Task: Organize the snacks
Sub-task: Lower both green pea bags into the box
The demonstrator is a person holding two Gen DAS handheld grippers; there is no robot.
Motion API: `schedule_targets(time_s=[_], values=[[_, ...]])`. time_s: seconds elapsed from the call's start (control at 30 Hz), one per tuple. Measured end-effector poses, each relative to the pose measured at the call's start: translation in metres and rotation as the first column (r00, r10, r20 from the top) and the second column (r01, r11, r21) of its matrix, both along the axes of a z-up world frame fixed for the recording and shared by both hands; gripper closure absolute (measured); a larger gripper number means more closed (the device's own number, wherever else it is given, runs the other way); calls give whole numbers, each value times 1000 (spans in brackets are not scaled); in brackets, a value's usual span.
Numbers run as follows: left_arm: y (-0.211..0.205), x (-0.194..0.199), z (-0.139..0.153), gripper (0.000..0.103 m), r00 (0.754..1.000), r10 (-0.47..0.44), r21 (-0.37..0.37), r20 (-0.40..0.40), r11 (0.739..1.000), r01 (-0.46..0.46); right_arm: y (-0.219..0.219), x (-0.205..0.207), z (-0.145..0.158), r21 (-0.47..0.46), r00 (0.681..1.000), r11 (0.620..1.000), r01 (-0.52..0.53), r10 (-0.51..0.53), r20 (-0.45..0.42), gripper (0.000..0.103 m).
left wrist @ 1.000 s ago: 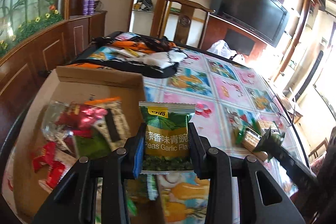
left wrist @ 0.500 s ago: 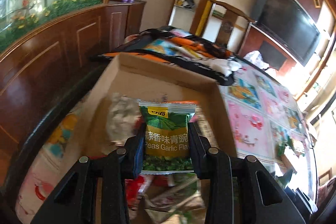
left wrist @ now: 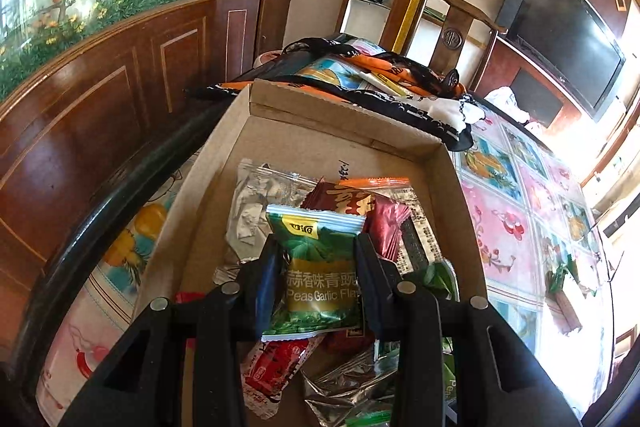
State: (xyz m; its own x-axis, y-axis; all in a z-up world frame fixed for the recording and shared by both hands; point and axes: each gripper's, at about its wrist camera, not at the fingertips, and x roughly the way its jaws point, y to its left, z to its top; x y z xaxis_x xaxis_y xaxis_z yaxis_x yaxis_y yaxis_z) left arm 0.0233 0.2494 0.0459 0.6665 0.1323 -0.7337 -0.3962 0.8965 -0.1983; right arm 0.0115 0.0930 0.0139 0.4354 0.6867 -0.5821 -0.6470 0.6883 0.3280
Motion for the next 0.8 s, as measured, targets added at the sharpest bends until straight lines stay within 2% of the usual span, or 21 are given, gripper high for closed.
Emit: schedule_targets(time_s=[0.8], values=[[-2,-2,0,67,1000,1,16,0,1000,-1,0,-12,-1,-22,999,1000,-6,7,48,63]])
